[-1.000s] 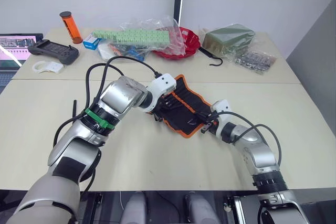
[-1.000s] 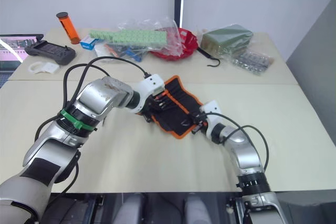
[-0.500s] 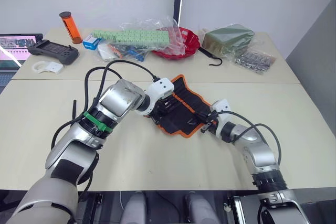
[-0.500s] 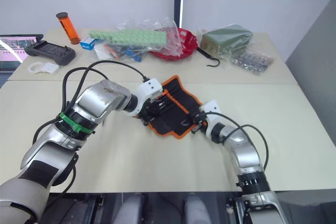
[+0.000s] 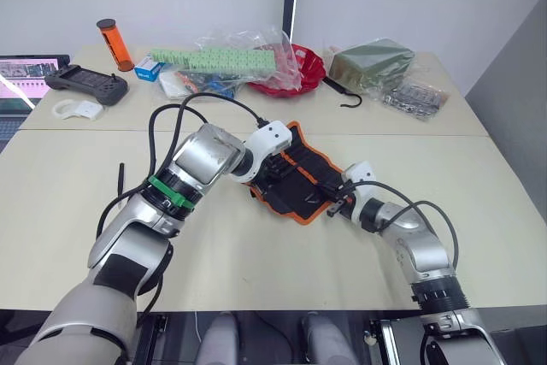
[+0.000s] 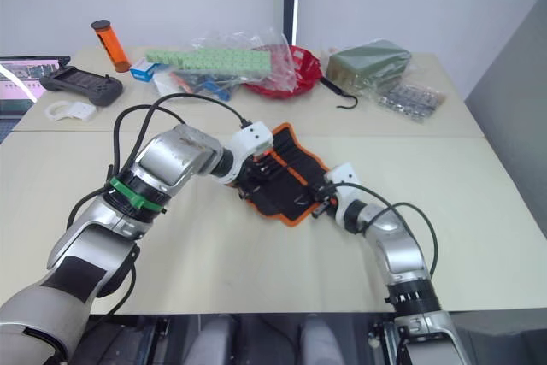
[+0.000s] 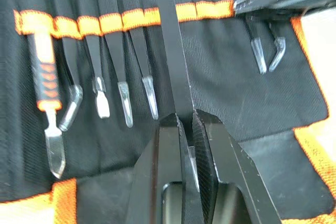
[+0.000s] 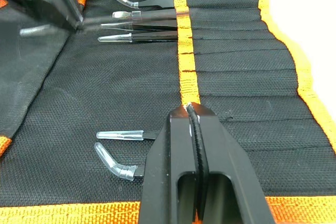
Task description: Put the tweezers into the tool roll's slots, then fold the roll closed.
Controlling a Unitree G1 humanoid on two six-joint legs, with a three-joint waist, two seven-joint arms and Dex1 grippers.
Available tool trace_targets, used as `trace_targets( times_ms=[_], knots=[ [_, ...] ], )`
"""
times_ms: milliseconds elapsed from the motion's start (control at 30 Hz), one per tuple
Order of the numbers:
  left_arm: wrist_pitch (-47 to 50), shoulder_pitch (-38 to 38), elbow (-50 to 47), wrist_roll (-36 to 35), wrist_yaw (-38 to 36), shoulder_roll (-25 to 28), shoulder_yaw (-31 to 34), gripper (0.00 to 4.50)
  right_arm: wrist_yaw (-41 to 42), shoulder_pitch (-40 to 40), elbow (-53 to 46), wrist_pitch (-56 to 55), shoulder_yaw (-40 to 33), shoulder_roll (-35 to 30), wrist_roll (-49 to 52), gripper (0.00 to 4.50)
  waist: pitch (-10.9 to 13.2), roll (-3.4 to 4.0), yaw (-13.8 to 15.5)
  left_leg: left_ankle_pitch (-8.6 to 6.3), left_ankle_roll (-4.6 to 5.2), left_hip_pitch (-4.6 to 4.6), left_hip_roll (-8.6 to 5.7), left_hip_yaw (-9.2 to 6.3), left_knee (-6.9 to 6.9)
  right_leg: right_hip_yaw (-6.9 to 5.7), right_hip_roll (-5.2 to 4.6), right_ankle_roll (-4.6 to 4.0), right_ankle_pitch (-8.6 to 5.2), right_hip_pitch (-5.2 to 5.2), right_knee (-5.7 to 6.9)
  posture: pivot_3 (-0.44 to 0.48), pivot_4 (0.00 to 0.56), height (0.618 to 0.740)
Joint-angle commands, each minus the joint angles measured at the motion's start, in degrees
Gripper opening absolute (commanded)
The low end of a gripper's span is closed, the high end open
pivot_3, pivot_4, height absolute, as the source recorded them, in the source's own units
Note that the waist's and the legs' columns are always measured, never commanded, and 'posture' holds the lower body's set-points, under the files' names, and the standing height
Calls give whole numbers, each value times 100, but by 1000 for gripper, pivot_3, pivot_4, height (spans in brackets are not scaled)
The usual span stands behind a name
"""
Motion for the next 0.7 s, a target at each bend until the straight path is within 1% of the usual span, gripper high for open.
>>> trace_targets(
  times_ms=[33,167,267,333,367,400,433,467,533,600,633,700],
  knots=[
    [180,-252,-120,-100,-305,113,35,14,-41,91,218,117,60,-30,-159,0,0,0,-12,0,0,0,0,0,0,0,0,0,0,0,1,0,150,740],
    [125,-533,155,-75,-414,77,212,14,-42,103,215,109,79,-19,-158,0,0,0,-10,0,0,0,0,0,1,-1,0,0,0,0,1,0,150,740],
    [32,-729,221,7,-459,58,168,14,-40,101,228,93,79,-19,-159,0,0,0,-13,0,0,0,0,0,1,-1,1,0,0,0,1,0,150,740],
    [220,-882,309,-47,-613,61,83,14,-48,87,237,87,84,-3,-159,0,0,0,-16,0,0,0,0,0,1,-1,1,0,0,0,1,0,150,740],
    [161,-956,325,35,-705,102,-94,14,-51,79,247,81,89,4,-161,0,0,0,-20,0,0,0,0,0,1,-1,1,0,0,0,1,0,150,740],
    [189,-1079,385,153,-851,166,-413,14,-53,69,262,70,95,13,-164,0,0,0,-21,0,0,0,0,0,1,-1,1,1,0,0,1,0,150,740],
    [402,-1296,522,185,-1205,275,-911,14,-58,47,287,59,105,28,-169,0,0,0,-25,0,0,0,1,0,1,-1,2,1,0,0,2,0,150,740],
    [571,-1455,633,191,-1471,350,-1261,14,-61,32,305,51,112,39,-171,0,0,0,-35,0,0,1,0,0,0,1,2,1,0,0,1,0,150,740],
    [780,-1693,1079,121,-1648,237,-1363,14,-70,6,341,27,119,60,-178,0,0,3,-42,0,0,2,0,0,0,1,6,1,-1,0,2,0,150,740],
    [789,-1850,1466,199,-1682,116,-1468,14,-77,-1,368,7,117,73,-182,0,1,3,-45,0,0,2,2,0,1,0,7,7,-4,0,4,0,150,740],
    [787,-1906,1566,226,-1766,103,-1572,14,-84,8,370,-2,118,81,-184,0,1,3,-46,0,0,2,2,0,1,0,7,21,-12,0,4,0,150,740],
    [698,-1976,1698,267,-1882,63,-1679,14,-92,39,357,-14,116,86,-184,0,1,3,-52,0,0,1,2,0,1,1,7,22,-13,-1,4,0,150,740]
  ],
)
